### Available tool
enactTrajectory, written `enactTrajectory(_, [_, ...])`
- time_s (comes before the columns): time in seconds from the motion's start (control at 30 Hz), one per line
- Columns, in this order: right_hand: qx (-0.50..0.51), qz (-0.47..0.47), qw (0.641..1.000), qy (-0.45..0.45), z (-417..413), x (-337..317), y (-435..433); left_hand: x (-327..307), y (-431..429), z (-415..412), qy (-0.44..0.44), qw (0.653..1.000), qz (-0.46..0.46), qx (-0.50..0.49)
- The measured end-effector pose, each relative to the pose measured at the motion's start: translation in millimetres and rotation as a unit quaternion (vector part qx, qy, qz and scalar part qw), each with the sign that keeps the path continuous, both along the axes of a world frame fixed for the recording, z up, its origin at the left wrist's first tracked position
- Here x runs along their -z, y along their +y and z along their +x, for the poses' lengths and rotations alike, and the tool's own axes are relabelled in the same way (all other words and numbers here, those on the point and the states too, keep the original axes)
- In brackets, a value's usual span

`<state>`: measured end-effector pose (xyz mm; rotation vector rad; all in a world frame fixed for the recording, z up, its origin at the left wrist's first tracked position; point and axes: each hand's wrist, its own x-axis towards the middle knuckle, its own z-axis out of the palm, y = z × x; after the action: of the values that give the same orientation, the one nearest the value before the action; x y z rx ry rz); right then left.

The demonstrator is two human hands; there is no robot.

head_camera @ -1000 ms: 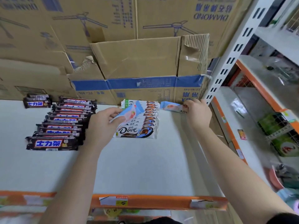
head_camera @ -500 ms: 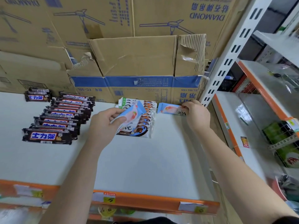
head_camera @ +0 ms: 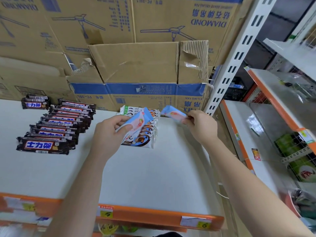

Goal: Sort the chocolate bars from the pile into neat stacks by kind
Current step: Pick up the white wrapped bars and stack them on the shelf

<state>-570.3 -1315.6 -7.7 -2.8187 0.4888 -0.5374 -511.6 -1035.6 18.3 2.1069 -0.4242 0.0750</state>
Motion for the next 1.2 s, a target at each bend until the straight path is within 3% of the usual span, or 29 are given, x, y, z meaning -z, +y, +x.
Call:
enactTrajectory(0.07, [-0.024,0.167,0.984,-0.05,-7.6,-6.1,4.6,0.3,-0.2,-0.1,-0.003,1.0,-0.005,-0.005])
enactTrajectory(0.13, [-0.061,0.382,0.917,-0.101,-16.1,-13.5,15.9,1.3,-0.5,-0.4,0.0,1.0,-0.014,-0.007])
enactTrajectory(0.2, [-0.085,0.528,0.834,-0.137,-22.6,-18.2,27.1,3.2,-0.2,-1.1,0.007,1.0,-0.019,-0.005])
enactTrajectory(0.27, [-0.085,0.608,0.771,-0.169,-25.8,-21.5,32.8,5.6,0.6,-1.8,0.012,1.0,-0.023,-0.004])
enactTrajectory(0.33, [-0.081,0.625,0.753,-0.19,-28.6,-22.8,31.5,7.3,1.0,-2.4,0.019,0.999,-0.027,-0.003])
enactTrajectory(0.47, [-0.084,0.518,0.834,-0.168,-31.6,-26.8,24.7,7.9,0.6,-2.1,0.027,0.999,-0.033,-0.001])
enactTrajectory(0.53, [-0.086,0.484,0.859,-0.147,-30.6,-29.6,23.2,7.4,0.6,-1.9,0.029,0.999,-0.035,0.0])
enactTrajectory(0.7, [-0.092,0.515,0.84,-0.146,-29.7,-32.2,24.8,6.0,-0.7,-2.7,0.036,0.999,-0.04,0.004])
enactTrajectory(0.77, [-0.077,0.502,0.85,-0.14,-30.4,-31.6,22.5,4.0,-1.8,-2.5,0.033,0.999,-0.038,0.007])
enactTrajectory(0.93, [-0.044,0.246,0.968,-0.032,-29.1,-24.5,-1.0,4.1,-4.0,0.9,0.029,0.999,-0.034,0.006])
enactTrajectory(1.07, [-0.055,0.09,0.994,0.039,-23.0,-16.2,-8.3,5.2,-7.4,3.0,0.033,0.999,-0.031,0.009])
enactTrajectory(1.2, [-0.024,0.066,0.997,0.025,-15.1,-11.2,-4.1,4.8,-7.9,4.6,0.034,0.999,-0.027,0.009])
